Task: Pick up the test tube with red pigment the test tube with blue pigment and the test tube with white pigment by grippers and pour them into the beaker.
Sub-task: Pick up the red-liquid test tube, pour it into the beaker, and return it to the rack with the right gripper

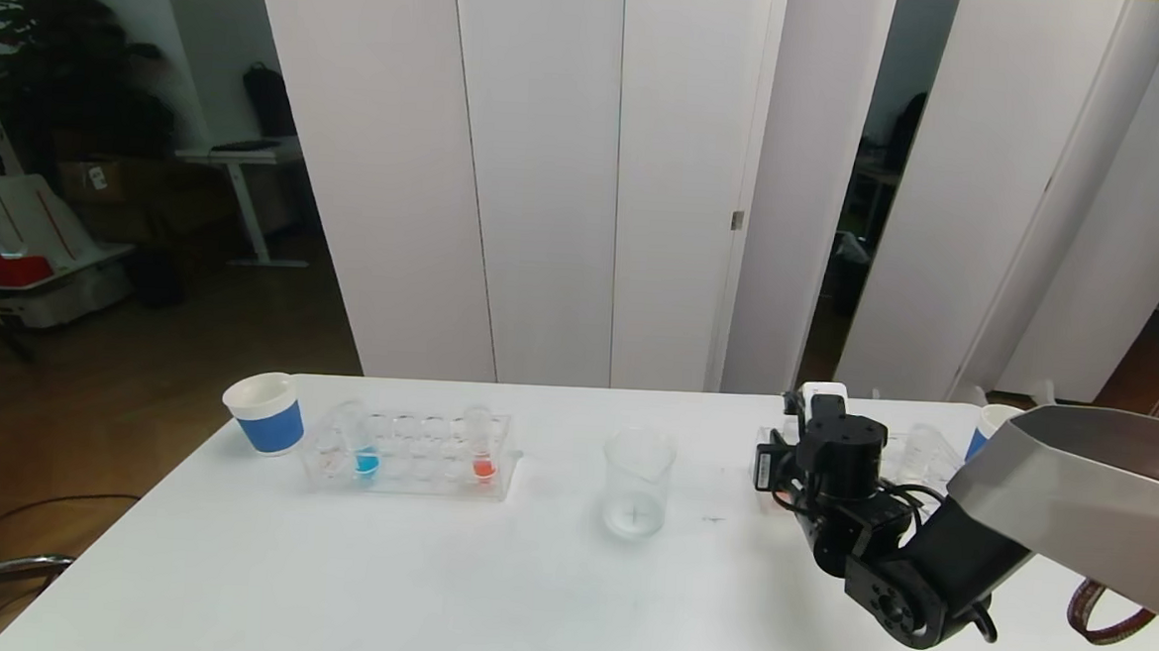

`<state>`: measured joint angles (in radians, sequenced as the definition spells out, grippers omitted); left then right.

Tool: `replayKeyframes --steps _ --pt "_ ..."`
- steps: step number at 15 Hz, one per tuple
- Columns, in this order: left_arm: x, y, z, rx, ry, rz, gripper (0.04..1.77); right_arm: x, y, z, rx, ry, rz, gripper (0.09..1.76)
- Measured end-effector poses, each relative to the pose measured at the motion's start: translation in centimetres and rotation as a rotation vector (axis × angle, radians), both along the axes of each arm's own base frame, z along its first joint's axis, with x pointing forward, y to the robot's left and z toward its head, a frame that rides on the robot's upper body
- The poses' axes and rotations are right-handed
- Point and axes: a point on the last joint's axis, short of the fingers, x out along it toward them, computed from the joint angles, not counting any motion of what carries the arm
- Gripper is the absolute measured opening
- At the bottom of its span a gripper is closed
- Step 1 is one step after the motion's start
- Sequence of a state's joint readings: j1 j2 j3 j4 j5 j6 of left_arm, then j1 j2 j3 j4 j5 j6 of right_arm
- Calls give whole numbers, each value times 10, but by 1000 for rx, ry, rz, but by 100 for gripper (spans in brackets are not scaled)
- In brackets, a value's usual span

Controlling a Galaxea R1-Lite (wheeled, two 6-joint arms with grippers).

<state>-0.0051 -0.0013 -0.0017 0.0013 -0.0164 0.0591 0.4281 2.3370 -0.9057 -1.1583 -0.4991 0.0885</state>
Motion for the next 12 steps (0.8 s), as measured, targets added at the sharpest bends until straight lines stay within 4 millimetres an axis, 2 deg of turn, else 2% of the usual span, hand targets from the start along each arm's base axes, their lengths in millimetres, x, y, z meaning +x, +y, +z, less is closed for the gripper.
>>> replayKeyframes --steps 8,12 --pt "0 0 0 0 0 0 175 0 0 1 9 -8 -5 58" --pt "0 0 0 0 0 0 175 2 -5 12 22 -34 -14 58"
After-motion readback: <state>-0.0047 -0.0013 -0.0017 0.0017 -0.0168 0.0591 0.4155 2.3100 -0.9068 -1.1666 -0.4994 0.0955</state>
